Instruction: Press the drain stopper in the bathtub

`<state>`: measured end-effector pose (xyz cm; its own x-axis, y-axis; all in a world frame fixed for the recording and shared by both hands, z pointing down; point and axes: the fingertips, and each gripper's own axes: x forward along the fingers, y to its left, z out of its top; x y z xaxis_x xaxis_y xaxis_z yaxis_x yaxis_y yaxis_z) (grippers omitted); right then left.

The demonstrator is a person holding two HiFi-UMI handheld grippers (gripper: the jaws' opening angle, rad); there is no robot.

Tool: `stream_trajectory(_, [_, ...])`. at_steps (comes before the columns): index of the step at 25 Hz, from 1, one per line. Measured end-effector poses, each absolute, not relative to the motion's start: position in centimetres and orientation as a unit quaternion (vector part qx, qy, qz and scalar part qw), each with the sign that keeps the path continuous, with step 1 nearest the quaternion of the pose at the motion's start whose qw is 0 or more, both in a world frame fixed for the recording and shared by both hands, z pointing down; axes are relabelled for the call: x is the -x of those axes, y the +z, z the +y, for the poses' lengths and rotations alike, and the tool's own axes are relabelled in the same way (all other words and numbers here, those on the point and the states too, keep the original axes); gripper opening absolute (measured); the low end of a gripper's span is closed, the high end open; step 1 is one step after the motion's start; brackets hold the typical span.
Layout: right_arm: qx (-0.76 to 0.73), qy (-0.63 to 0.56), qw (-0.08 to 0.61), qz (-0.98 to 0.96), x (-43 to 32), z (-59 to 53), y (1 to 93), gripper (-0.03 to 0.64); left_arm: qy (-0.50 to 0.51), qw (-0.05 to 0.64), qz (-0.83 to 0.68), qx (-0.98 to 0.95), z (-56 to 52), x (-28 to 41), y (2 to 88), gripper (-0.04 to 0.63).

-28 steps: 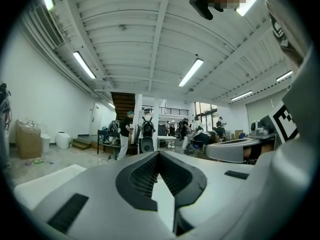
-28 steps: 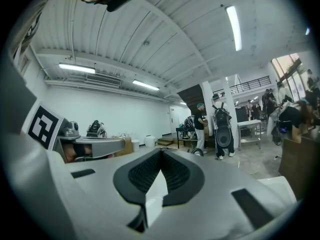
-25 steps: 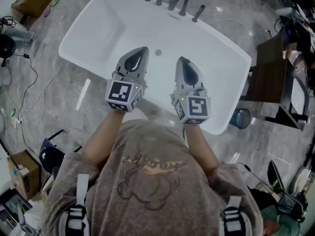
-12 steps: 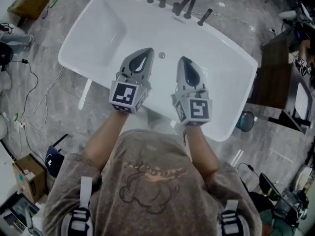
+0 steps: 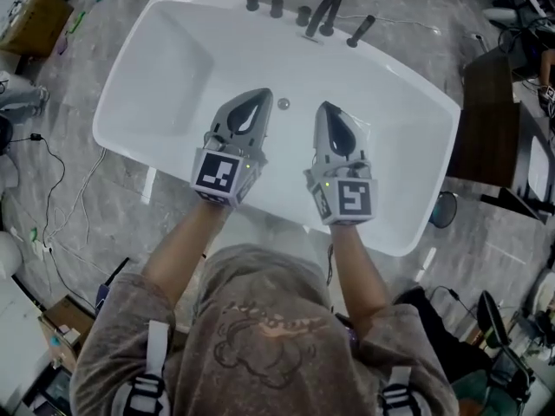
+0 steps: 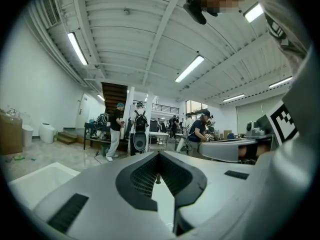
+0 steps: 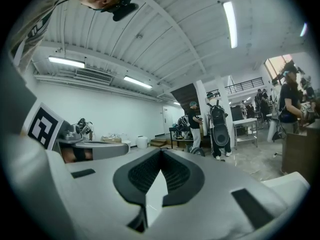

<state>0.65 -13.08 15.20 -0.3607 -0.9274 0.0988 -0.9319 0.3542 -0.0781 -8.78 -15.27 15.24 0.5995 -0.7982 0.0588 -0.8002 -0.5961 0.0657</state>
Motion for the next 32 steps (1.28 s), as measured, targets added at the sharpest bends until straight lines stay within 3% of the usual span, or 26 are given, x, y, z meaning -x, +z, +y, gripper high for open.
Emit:
stream_trajectory(10, [-0.588, 0.065, 0.003, -0.806, -0.7, -17.3, 21.3, 0.0, 0.021, 0.053, -0.424, -0.904, -19.9, 8.0, 20.9, 0.002])
stream_trajectory(32, [-0.594, 0.061, 0.004, -0.802, -2.3, -23.9, 41.4, 0.0, 0.034, 0.062, -0.413, -0.908, -26.6, 5.5, 42.2, 0.002])
